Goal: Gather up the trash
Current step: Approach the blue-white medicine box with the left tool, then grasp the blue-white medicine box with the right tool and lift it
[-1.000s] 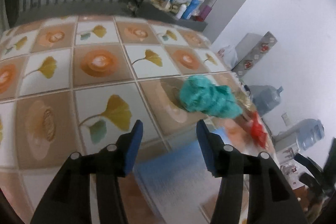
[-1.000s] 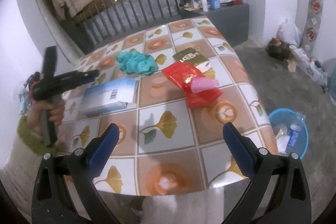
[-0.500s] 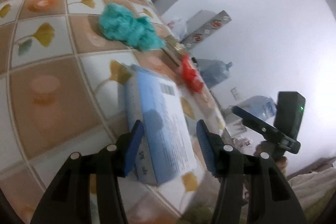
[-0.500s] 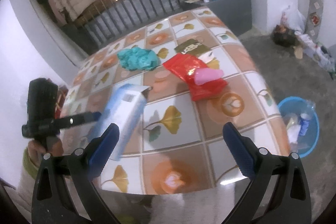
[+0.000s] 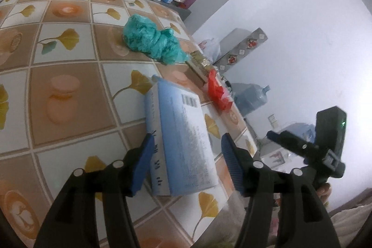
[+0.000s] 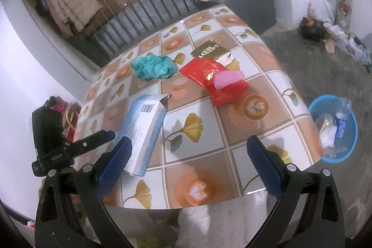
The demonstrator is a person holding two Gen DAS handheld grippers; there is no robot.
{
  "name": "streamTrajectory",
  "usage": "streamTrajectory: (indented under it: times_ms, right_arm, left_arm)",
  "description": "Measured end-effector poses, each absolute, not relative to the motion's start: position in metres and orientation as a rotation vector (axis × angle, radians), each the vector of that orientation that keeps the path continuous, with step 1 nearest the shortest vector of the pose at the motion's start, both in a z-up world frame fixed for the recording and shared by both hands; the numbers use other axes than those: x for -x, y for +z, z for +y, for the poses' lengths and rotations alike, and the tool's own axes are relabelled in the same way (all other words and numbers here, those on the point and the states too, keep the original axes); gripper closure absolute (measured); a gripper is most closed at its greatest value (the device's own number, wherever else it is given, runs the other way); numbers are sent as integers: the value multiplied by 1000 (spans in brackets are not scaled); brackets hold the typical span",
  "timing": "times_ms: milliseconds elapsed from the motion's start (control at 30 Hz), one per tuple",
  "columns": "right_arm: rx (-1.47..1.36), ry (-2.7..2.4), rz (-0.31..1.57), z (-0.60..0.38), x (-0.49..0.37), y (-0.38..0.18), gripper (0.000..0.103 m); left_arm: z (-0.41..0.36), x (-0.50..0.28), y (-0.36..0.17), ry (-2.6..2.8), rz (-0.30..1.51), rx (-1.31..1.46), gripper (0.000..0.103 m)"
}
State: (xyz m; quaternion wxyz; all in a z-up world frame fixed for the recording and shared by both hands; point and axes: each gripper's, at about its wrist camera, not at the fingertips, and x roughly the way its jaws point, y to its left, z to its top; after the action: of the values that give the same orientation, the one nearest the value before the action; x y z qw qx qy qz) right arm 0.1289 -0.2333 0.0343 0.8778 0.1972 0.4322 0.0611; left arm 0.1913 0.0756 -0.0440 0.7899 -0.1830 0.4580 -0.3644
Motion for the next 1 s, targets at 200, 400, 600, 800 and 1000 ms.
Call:
streamTrajectory:
  times_ms: [200,400,600,800,1000]
  right_arm:
    - [-413,113,904,-234,-124,31,8]
    - [-451,100,898,-249,-118,30,8]
    - [-481,89,877,-263,-110,31,8]
    - [-525,74,873,-278,-104,26,8]
    - [-555,57,863,-295,-97,24,8]
  left_arm:
    - [74,-191,-43,-775,994,354,38]
    - [62,-193,-39,-723,1000,308,20]
    - [52,-198,-41,-692,1017,296,19]
    - [41,-198,-45,-637,1038,242,19]
    - [38,-197,-44,-589,1030,228,19]
